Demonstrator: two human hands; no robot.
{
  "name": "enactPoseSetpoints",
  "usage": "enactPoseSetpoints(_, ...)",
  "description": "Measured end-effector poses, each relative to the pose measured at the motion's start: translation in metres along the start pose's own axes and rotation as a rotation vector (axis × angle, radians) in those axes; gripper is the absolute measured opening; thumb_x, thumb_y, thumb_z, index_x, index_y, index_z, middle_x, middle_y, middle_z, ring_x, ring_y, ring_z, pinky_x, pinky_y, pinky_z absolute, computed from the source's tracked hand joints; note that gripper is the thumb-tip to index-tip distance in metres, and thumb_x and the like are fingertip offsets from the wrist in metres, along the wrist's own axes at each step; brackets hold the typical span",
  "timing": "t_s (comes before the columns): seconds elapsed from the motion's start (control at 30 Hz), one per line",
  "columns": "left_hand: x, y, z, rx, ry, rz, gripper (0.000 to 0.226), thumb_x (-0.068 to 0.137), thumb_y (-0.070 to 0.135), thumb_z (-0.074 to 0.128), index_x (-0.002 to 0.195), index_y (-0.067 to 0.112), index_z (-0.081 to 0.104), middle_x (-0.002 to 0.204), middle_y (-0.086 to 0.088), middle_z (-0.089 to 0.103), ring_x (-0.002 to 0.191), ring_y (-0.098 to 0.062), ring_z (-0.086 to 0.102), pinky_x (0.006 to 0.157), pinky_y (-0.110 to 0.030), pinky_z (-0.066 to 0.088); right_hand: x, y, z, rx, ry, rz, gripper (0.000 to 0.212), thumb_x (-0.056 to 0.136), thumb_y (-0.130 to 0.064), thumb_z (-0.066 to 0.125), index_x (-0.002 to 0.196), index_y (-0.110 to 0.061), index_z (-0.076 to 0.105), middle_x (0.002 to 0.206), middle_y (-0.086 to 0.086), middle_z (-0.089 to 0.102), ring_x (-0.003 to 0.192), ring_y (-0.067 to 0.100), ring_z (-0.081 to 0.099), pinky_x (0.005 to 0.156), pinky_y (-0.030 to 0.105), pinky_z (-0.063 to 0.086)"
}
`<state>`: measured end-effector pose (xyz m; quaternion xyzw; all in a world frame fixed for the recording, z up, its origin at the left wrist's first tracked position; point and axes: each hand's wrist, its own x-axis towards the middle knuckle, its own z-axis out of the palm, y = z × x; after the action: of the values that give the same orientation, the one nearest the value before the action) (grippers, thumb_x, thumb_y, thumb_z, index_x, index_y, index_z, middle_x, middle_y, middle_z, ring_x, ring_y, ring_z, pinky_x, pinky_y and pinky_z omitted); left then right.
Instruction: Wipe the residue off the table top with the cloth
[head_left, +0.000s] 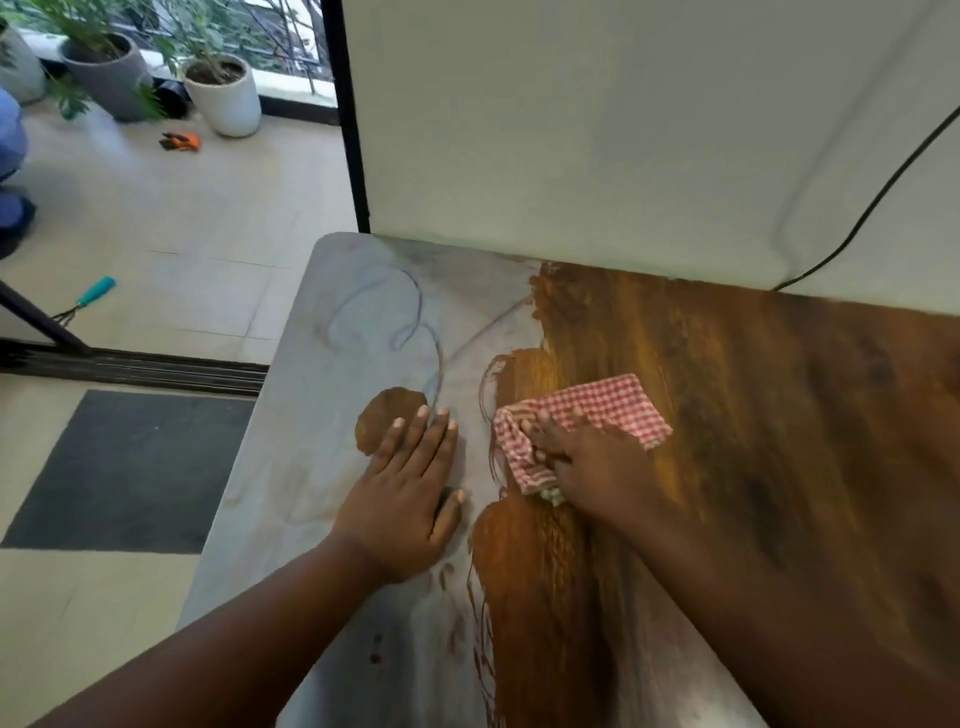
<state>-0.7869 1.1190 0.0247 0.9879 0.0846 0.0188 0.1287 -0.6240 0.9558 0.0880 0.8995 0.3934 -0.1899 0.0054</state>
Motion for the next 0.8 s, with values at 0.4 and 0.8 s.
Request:
enactPoseSetpoints(0.4, 0.083, -0.105, -0.053, 0.138, -0.056, -0.268, 0.083, 0.087, 0.064, -0.001, 0.152, 0.013, -0.002, 0.16, -0.008, -0.007, 0.146, -0.021, -0.014, 0.117, -0.038, -0.013, 0.109, -0.035, -0.008, 0.104, 0.144, 0.075, 0.043, 0.095, -0.033, 0.036, 0.137, -0.037, 0.045, 0.145, -0.002, 0.044, 0.131, 0.027, 0.041, 0.108, 0.05, 0.028)
enactPoseSetpoints(0.8, 0.122, -0.122, -0.029, 0.013, 0.032, -0.137, 0.081, 0.085, 0.064, 0.0, 0.152, 0.017, -0.005, 0.158, 0.001, -0.012, 0.143, -0.013, -0.02, 0.117, -0.034, -0.013, 0.173, 0.026, -0.024, 0.163, 0.191, 0.142, 0.044, 0.094, -0.044, 0.035, 0.138, -0.044, 0.041, 0.149, 0.004, 0.039, 0.128, 0.031, 0.045, 0.103, 0.047, 0.037)
